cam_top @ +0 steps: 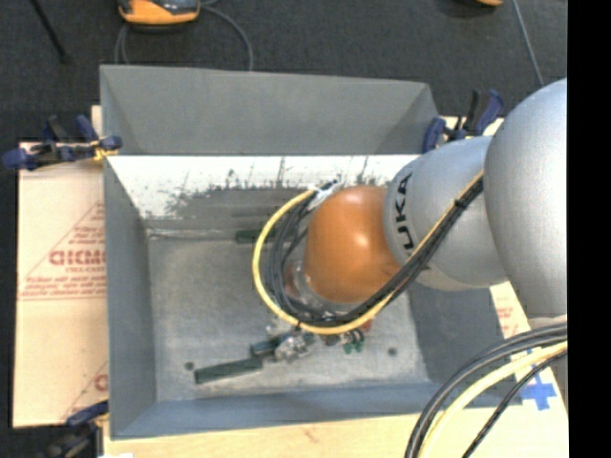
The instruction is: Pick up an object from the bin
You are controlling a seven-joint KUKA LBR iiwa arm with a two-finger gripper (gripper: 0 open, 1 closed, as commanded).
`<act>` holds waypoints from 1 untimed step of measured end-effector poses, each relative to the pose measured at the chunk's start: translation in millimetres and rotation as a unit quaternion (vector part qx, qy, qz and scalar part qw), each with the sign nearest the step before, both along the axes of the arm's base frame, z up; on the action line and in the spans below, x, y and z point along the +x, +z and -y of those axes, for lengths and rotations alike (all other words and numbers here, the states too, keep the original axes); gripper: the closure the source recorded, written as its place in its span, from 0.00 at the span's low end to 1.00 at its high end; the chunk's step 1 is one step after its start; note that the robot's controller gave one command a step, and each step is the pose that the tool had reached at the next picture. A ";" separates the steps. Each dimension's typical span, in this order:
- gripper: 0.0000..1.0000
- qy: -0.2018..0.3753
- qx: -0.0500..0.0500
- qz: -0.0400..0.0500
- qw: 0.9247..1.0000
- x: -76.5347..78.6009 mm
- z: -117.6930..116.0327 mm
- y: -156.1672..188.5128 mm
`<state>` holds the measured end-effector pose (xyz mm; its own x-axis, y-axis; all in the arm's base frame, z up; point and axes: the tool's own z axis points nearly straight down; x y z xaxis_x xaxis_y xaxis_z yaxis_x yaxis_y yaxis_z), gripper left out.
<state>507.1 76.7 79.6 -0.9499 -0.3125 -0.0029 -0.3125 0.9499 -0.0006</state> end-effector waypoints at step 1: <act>1.00 -0.001 0.000 0.000 1.000 0.0 0.0 0.0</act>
Offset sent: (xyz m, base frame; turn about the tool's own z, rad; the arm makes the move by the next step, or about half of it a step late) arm 0.0169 -0.0068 0.1409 -0.0210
